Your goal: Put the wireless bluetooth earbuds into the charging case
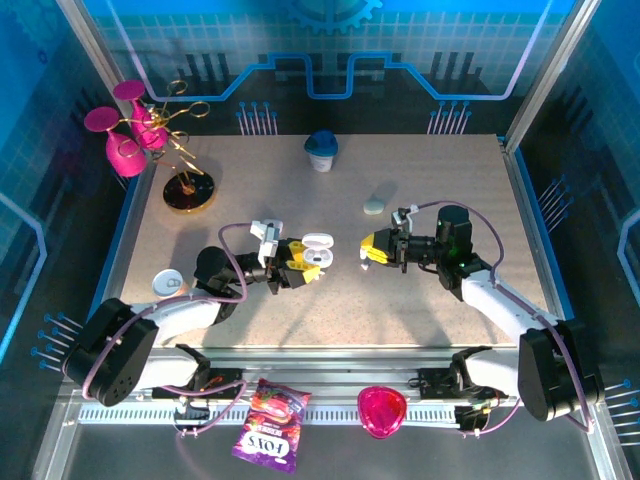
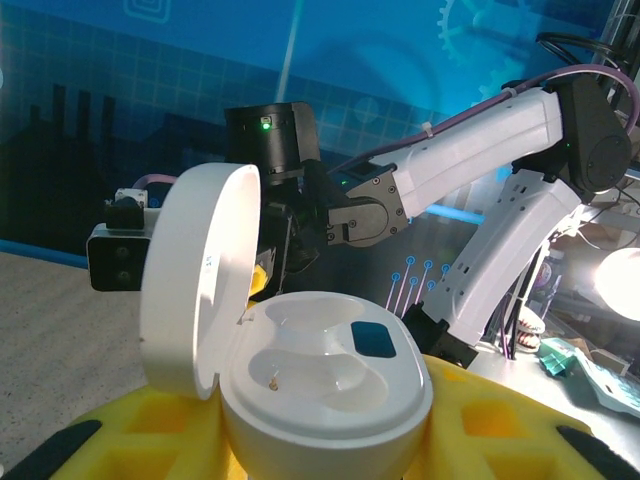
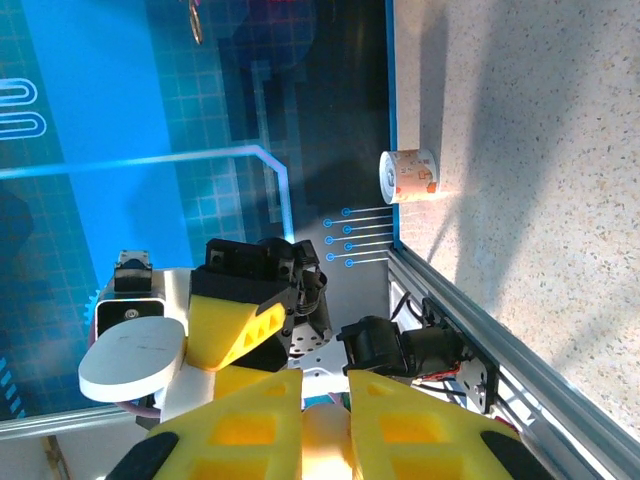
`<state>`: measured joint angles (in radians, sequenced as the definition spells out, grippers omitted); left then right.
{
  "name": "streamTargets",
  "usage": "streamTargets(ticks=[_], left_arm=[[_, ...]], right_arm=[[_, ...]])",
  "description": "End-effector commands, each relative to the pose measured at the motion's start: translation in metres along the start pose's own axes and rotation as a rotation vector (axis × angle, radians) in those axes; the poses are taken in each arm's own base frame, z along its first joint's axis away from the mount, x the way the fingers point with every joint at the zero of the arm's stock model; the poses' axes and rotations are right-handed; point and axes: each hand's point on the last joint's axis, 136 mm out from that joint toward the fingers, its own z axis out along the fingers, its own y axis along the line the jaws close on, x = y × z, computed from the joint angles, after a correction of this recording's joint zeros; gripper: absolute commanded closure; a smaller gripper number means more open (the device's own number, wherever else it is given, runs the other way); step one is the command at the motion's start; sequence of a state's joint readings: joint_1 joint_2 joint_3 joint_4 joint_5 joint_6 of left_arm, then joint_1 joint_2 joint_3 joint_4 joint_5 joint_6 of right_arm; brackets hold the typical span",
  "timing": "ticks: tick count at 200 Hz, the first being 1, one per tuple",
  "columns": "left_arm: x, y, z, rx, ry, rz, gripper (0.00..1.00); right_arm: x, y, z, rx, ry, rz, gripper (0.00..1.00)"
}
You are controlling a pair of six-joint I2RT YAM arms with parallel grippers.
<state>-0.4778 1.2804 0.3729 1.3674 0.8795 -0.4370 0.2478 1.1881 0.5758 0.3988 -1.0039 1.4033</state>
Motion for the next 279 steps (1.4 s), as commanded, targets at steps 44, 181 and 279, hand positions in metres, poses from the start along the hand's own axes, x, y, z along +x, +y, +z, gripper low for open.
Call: streamTargets(ticks=[44,181,279], left_arm=[[-0.002,0.006,0.003,-0.020,-0.020,0.052,0.72],[0.001,0.006,0.001,-0.024,-0.017,0.052,0.72],[0.000,0.000,-0.003,-0.023,-0.022,0.055,0.72]], right_arm=[[0.002,0.019,0.002,-0.053,-0.009,-0.027,0.86],[0.023,0.035,0.011,-0.093,0.114,-0.060,0.90],[0.033,0.026,0.017,-0.023,0.194,0.049,0.97]])
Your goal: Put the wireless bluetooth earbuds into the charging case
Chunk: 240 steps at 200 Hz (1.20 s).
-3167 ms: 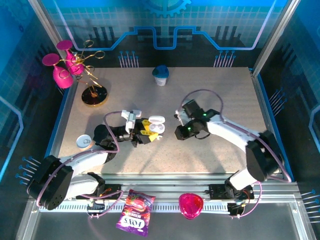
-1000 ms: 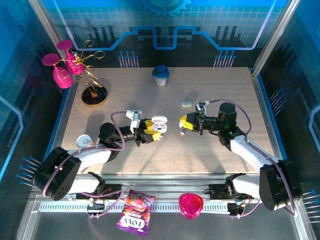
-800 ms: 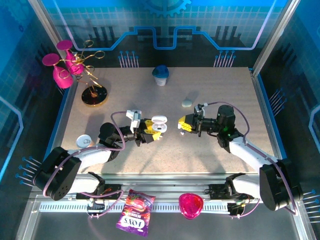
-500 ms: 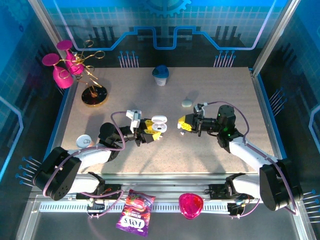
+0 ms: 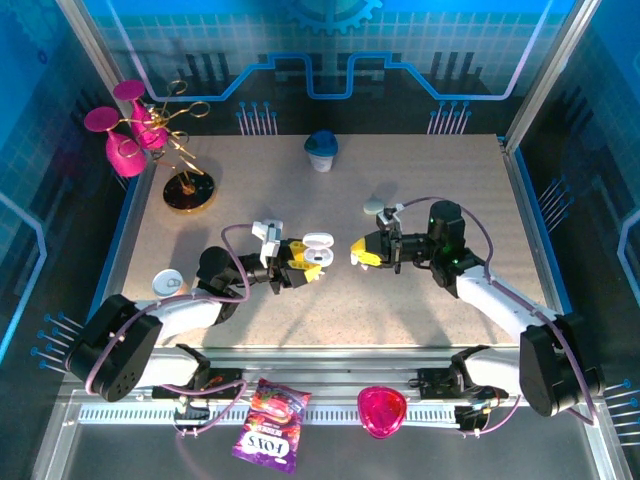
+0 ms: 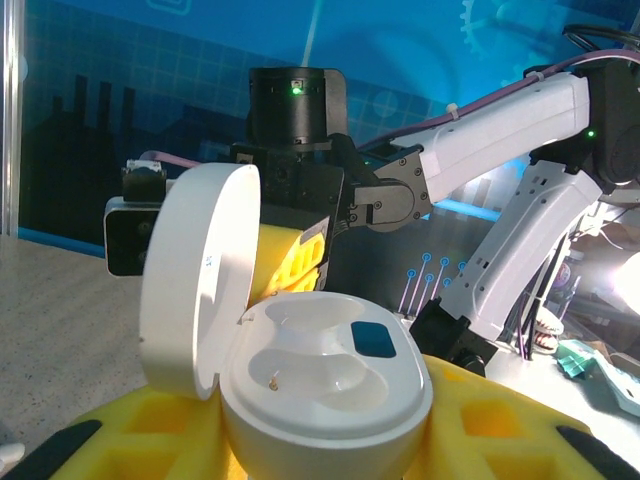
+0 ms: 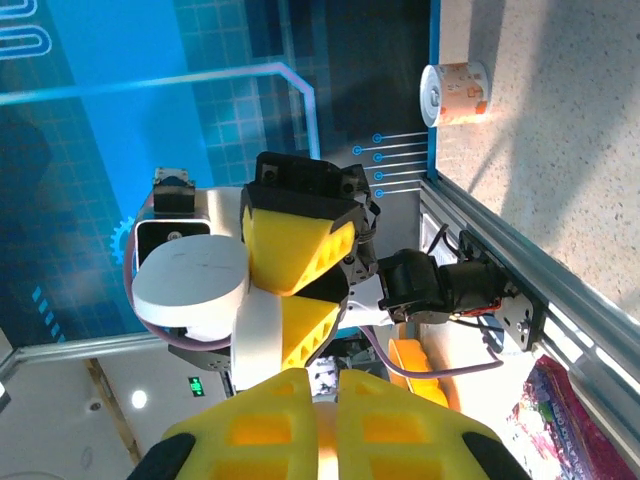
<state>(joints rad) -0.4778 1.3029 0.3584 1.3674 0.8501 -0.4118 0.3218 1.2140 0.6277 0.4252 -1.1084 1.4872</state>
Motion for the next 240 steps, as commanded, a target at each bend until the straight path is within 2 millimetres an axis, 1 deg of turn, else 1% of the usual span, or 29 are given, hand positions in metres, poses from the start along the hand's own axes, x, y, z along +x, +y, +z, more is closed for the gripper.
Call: streamTargets(ticks=[1,31,58,114,148,187,222,240], left_arm=[[-0.008,-0.008,-0.002,0.013,-0.027,0.058,0.72],[-0.010,-0.010,-0.002,0.018,-0.030,0.060,0.72],[-0.009,-0.010,-0.001,0.020,-0.027,0.055,0.72],[-0.004,-0.001,0.002,0.004,-0.017,0.053,0.72],[-0.003,0.007,0.004,-0.019,-0.021,0.068,0.72],[-0.005,0.025,0.004,-0.103,-0.046,0.104,0.73],[-0.009,0.041,0.007,-0.164,-0.065,0.138,0.74],[-0.010,0.049,0.009,-0.188,-0.070,0.146,0.74]], right_arm=[[0.004,0.004,0.002,0.013,0.020,0.024,0.97],[-0.001,0.003,0.002,0.015,-0.010,0.053,0.98],[-0.007,0.001,0.001,0.010,-0.048,0.085,0.96],[-0.013,0.008,-0.004,0.005,-0.129,0.083,0.97],[-0.013,0.021,-0.007,-0.015,-0.162,0.039,0.98],[-0.011,0.039,-0.009,-0.044,-0.196,-0.031,0.99],[-0.010,0.057,-0.002,-0.079,-0.221,-0.106,0.99],[-0.009,0.067,0.005,-0.086,-0.232,-0.159,0.99]])
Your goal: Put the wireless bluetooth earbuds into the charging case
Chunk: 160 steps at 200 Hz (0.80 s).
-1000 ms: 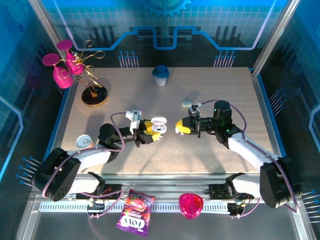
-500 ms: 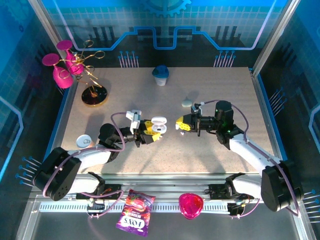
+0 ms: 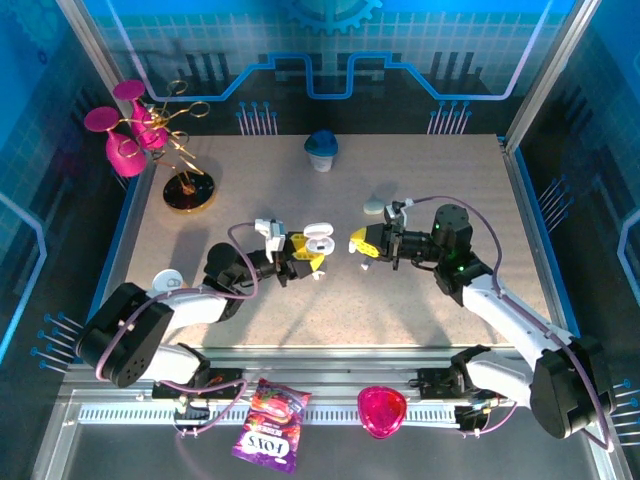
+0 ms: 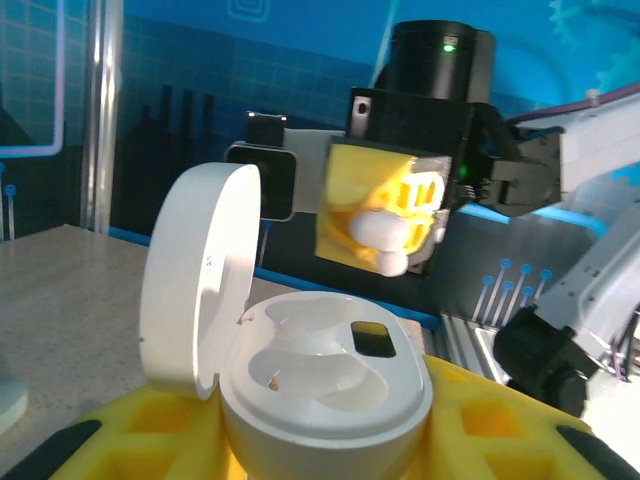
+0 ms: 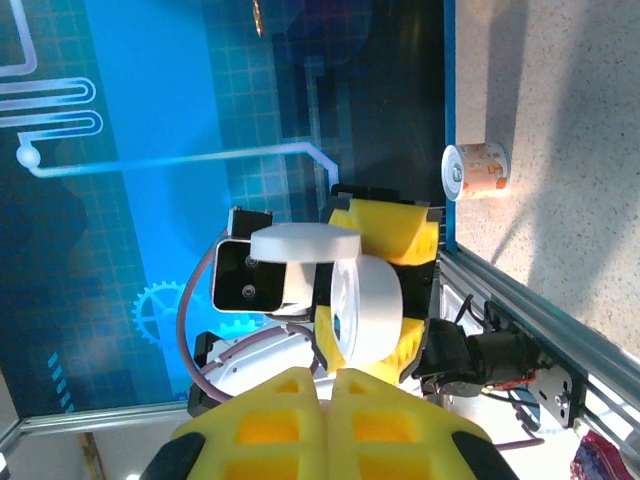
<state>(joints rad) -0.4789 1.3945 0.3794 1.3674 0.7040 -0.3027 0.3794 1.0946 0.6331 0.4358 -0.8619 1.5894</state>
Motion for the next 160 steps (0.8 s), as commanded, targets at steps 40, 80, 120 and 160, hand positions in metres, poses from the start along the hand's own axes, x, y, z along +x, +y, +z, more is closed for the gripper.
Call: streamTargets(ticks=[40,80,120,160], left_arm=[[-0.020,0.010,0.013,-0.039,-0.063,0.111,0.74],[-0.022,0.007,0.015,-0.030,-0.068,0.115,0.75],[-0.023,0.007,0.018,-0.034,-0.074,0.116,0.75],[-0.024,0.004,0.018,-0.030,-0.077,0.116,0.75]], right_arm=[[0.005,0.048,0.023,-0.053,-0.058,-0.273,0.99],[0.011,0.047,0.033,0.045,-0.062,-0.413,0.99],[0.017,0.039,0.043,0.111,-0.071,-0.493,0.99],[0.022,0.050,0.051,0.122,-0.103,-0.575,0.99]])
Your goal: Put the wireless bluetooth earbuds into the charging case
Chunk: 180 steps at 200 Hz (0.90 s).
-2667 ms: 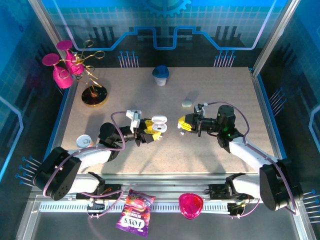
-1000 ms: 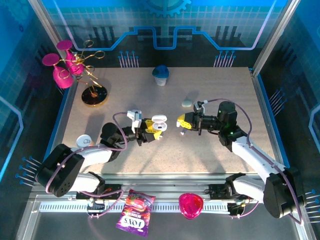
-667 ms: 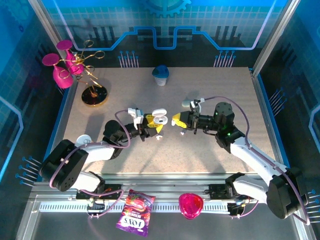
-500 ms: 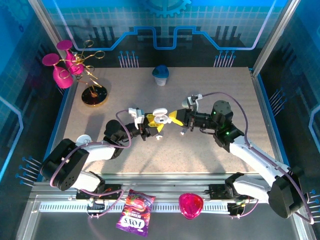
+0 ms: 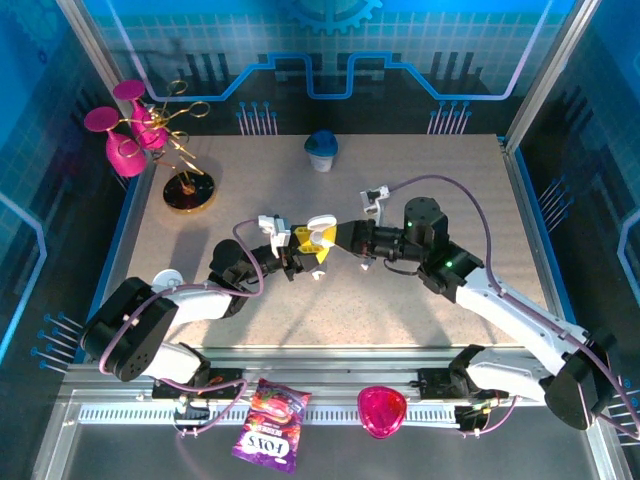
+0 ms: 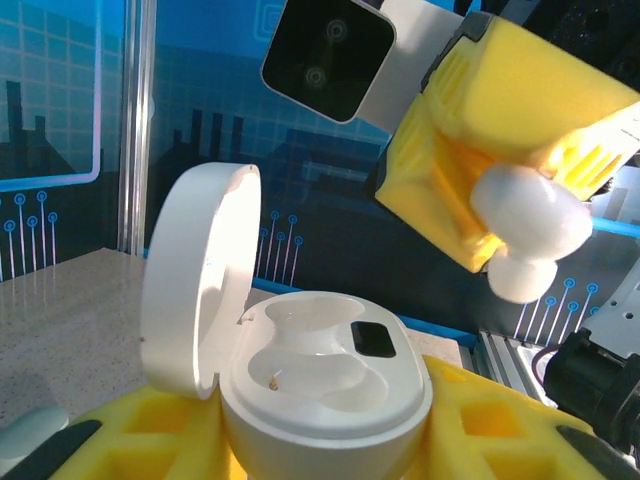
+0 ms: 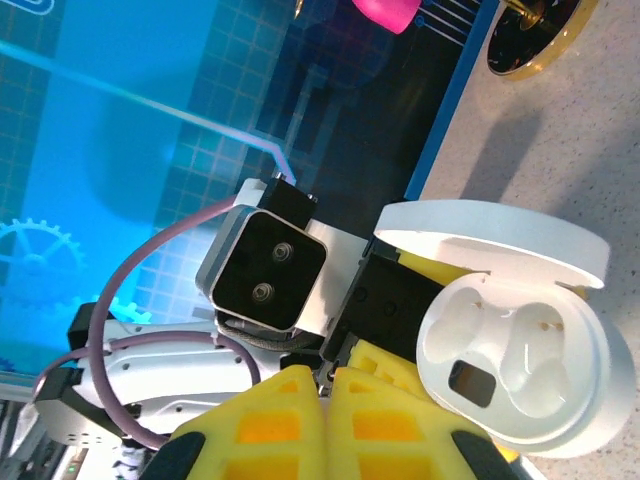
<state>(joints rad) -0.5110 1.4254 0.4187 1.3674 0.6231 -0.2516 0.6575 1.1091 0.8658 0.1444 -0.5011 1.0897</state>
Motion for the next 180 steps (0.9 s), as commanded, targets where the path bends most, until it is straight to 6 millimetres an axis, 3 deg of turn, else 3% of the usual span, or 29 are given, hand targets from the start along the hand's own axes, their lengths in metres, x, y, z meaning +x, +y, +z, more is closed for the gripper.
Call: streamTargets(ticks=[1,180], left_arm=[[-0.017,-0.003,0.006,0.012,-0.050,0.064,0.75],[-0.010,-0.008,0.006,0.030,-0.032,0.066,0.75]], right_arm=[[-0.007,0.010,0.003,0.028,-0.043,-0.097,0.99],[-0.015,-0.009,0.022,0.103,-0.090,-0.136,1.00]])
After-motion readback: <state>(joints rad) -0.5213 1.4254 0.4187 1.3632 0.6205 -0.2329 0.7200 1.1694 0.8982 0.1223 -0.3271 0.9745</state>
